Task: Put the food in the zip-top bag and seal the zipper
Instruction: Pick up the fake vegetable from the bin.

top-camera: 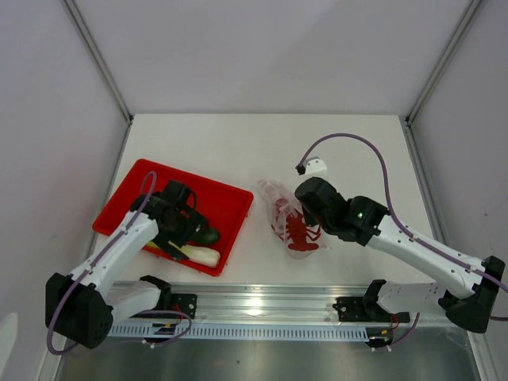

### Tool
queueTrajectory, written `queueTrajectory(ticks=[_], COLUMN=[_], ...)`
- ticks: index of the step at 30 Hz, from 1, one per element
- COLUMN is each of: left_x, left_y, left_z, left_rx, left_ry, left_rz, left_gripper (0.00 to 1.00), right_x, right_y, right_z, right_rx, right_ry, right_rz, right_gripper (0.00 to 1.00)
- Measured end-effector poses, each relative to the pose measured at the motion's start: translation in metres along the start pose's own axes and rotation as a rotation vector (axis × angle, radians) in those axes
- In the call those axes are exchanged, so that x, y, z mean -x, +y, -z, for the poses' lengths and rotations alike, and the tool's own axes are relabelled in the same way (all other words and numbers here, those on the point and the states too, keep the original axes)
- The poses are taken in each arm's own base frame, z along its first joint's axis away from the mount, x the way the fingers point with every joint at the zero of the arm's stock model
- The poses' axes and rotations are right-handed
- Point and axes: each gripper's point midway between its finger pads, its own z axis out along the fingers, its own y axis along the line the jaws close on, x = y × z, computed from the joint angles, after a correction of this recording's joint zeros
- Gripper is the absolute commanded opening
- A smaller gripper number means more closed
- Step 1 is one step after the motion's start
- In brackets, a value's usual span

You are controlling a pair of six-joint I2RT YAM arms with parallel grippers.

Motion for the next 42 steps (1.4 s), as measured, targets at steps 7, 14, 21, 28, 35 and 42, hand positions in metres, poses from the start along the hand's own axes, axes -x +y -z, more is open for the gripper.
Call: queueTrajectory(ticks=[7,14,21,28,35,42], left_x=[0.001,0.006,0.002,0.001,0.002,0.000], left_y=[0.007,0.016,0.024,0.029,0.032,0.039], left_z=[-0.003,-0.004,-0.024,-0.033,-0.041,-0.048], left_rx=[0.037,0.083,0.214,0.232,0.248,0.286], left_ry=[-0.006,-0.019,0.019,0.018,0.011,0.017], left_rz=[0.116,0.191,0.194,0.213,0.217,0.215], left_gripper=[0.89,0.88,0.82,0.62,0.50,0.51], right_x=[0.000,0.006,0.007,0.009,0.011,0.012], right_y=[-0.003,-0.009,-0.010,-0.014,-0.017,-0.018], right_z=[0.001,0.008,0.008,0.007,0.007,0.008], right_rx=[-0.009,-0.007,-0.007,-0.014,-0.016,-0.014], right_ry=[-0.003,-0.028,-0.034,-0.040,-0.047,-0.057], right_rz=[0.004,-0.014,-0.019,-0.024,-0.026,-0.031], right_gripper=[0.00,0.00,0.00,0.00,0.00,0.00])
